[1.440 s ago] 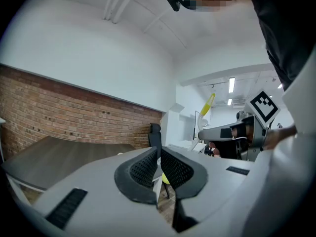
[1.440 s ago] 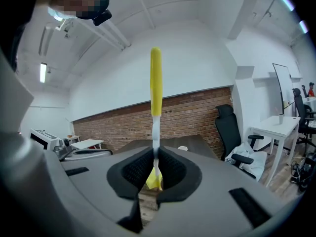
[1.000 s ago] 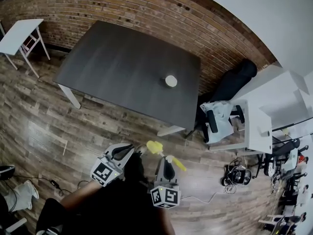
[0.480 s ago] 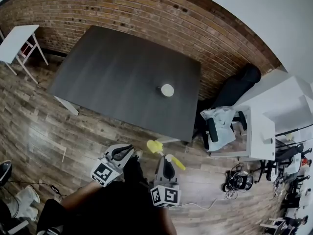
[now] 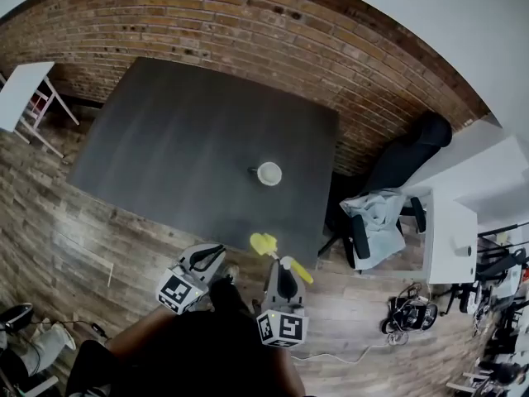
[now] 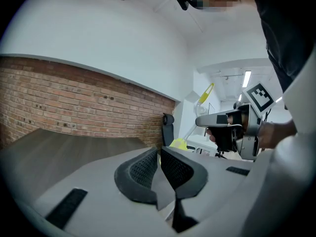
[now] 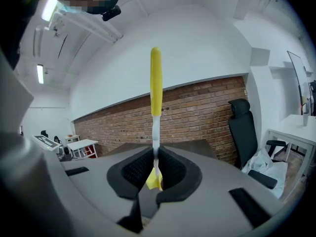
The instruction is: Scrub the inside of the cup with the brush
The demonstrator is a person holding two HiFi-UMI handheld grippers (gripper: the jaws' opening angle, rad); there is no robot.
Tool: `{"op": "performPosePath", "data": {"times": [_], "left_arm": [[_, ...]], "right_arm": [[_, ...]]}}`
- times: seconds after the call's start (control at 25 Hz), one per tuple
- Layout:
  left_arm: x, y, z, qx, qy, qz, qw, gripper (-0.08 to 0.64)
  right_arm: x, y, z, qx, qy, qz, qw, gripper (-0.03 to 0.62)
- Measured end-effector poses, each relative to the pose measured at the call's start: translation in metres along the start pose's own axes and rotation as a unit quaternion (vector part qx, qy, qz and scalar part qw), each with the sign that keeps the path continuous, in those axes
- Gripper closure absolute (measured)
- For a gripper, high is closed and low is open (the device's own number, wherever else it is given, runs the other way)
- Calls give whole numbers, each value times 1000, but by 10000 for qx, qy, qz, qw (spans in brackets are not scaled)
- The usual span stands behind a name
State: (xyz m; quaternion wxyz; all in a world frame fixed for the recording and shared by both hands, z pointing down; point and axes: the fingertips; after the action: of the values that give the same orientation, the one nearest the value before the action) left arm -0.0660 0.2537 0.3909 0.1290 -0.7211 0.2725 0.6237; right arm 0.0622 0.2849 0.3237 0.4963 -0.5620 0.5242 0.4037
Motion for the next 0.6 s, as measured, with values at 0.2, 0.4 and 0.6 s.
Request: {"op": "performPosePath", "data": {"times": [0.2, 0.4, 0.6], "left_arm": [[13, 17, -54, 46, -23, -6, 10000, 511], [14, 26, -79, 116, -6, -86, 9999, 511], [12, 37, -97, 135, 167, -148, 9997, 511]], "right_arm": [[11, -34, -49, 247, -3, 63, 9997, 543], [10, -57, -73, 259, 41, 46, 9996, 543], [9, -67, -91, 238, 163, -32, 9996, 543]]}}
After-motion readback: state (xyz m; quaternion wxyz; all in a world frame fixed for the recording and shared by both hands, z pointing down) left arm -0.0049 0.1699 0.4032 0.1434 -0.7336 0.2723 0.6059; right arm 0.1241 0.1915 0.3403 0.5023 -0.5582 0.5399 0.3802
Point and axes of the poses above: the fingertips, and each gripper's own axes: z backward along the fingers, y to its left, x out of its top
